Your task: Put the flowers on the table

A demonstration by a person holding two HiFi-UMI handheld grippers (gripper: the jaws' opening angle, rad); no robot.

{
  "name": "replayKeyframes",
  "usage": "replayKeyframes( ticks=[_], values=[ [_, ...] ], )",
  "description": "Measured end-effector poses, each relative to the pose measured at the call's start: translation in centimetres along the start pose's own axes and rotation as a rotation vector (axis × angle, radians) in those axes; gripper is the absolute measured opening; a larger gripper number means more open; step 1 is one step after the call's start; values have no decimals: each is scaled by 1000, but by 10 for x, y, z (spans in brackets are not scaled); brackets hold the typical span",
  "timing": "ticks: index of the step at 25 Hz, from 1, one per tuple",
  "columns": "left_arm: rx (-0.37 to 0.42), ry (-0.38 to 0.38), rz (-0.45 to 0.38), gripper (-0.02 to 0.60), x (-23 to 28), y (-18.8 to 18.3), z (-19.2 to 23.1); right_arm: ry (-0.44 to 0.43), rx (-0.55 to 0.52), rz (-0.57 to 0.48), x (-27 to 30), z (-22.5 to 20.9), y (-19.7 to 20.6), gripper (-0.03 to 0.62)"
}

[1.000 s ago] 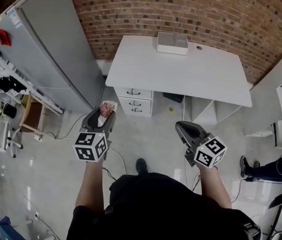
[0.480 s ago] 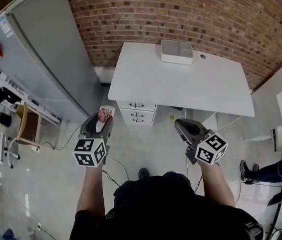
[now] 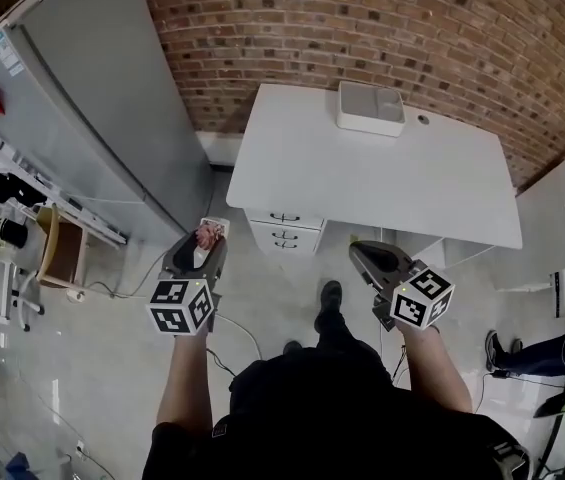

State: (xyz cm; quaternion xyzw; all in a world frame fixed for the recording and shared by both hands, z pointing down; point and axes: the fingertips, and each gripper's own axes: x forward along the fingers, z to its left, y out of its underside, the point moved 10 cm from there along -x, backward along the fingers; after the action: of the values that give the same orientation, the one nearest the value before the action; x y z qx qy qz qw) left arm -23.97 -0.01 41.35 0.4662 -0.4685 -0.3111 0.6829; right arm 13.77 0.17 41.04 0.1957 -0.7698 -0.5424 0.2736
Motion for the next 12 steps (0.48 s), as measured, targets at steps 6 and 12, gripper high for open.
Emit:
replayKeyframes(
  ticks=[6,12],
  values=[
    [7,-29,7,230,32,-12,10,-54,2,19,36,-34,-8,12],
    [-11,-61,26,230,85,-27,15,-93,3,44,72,-90,-25,12]
  ],
)
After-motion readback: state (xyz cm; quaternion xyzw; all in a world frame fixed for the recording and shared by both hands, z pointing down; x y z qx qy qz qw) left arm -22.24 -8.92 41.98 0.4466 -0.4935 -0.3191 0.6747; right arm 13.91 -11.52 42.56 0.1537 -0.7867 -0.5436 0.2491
